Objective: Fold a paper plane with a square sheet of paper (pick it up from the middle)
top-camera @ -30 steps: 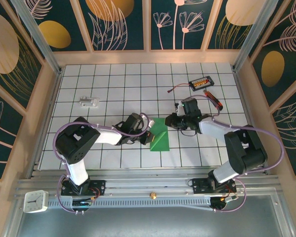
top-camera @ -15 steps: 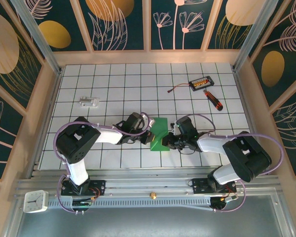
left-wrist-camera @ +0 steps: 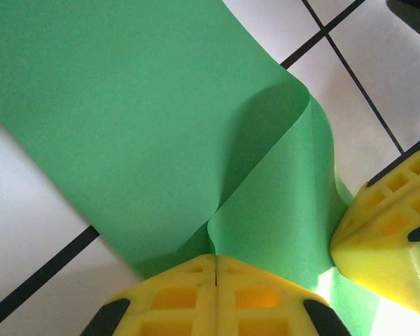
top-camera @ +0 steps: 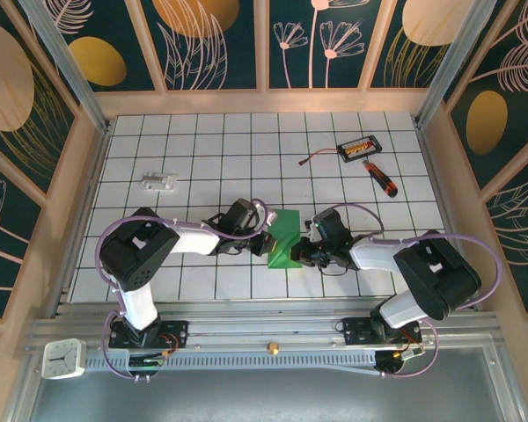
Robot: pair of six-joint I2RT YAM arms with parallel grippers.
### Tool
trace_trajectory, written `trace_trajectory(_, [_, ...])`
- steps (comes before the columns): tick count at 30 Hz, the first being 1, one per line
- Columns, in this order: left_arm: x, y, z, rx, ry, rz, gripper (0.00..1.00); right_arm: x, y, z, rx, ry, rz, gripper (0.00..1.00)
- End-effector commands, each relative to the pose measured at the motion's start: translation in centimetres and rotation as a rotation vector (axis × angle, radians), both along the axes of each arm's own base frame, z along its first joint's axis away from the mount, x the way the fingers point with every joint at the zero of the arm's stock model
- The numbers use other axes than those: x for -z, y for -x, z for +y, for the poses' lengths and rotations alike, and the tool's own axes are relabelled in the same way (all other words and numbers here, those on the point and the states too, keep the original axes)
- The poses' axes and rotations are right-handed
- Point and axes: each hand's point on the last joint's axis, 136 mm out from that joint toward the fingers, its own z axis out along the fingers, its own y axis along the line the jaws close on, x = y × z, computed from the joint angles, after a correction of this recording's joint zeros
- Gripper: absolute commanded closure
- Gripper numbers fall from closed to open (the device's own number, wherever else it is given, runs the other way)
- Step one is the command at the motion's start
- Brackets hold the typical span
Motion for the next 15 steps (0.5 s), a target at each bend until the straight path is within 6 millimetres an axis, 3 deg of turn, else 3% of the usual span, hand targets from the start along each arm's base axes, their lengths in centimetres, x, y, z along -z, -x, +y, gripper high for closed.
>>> trace_trajectory(1, [1.1,0.3,0.6,0.000,-0.038,0.040,1.00,2.7,1.0,-2.0,0.006,0.138,0.043,0.94])
trace_trajectory(15, [0.0,-0.2,0.1,-0.001,-0.012,0.019,1.00,2.3,1.3,-2.6,0.006,0.161,0.041,0.94])
